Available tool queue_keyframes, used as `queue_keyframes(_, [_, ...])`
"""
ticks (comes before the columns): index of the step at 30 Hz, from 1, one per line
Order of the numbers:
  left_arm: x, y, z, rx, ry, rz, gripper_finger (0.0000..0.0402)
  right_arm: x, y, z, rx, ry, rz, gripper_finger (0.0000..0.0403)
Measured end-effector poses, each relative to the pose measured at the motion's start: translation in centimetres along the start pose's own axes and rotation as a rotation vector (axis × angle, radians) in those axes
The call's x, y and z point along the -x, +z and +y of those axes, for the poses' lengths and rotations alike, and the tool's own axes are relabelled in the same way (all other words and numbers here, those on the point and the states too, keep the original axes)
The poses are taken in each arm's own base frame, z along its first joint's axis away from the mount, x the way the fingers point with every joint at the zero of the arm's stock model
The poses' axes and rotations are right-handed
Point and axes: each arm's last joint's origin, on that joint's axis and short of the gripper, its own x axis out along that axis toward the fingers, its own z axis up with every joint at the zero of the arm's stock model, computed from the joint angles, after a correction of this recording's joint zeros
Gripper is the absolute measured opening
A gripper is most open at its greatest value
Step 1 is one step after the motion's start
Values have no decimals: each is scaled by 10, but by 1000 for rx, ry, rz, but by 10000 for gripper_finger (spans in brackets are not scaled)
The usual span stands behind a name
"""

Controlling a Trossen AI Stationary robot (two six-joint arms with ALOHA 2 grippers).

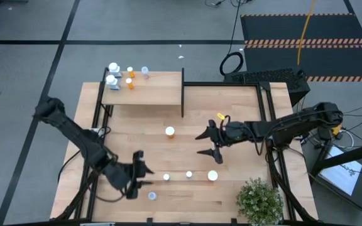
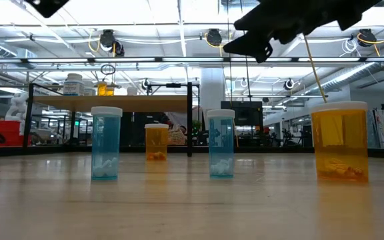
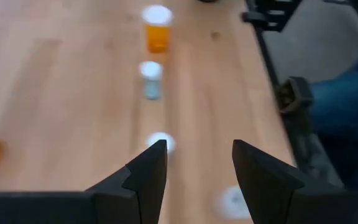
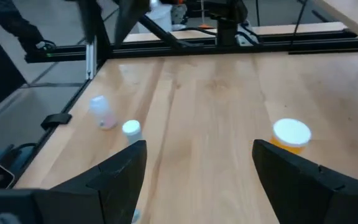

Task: Pick and place medicine bottles onto shelf by color
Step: Put the transparent pill bottle on the shelf aligned with the other transparent pill bottle

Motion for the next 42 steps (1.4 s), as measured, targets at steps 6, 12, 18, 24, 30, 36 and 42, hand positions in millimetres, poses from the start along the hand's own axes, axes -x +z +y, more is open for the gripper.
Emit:
queue_keyframes(6, [-20,-20,-28,69,-41,43,184,0,-3,19,18,-30,0,286])
queue_keyframes(12, [-37,-37,-45,80,-57,73,184,2,-7,34,5,-38,16,286])
queue_keyframes(18, [-49,-50,-50,43,-31,115,184,0,-13,49,-6,-40,29,286])
queue_keyframes(24, [-53,-52,-50,40,-15,116,195,-6,-22,60,-7,-38,51,286])
queue_keyframes(30, [-50,-50,-51,16,-30,147,235,-9,-28,69,-22,-13,61,286])
queue_keyframes(36, [-36,-14,-56,-36,16,245,250,-8,-28,72,-35,0,57,286])
queue_keyframes(42, [-44,6,-61,-63,68,521,250,-8,-28,74,-40,-12,47,286])
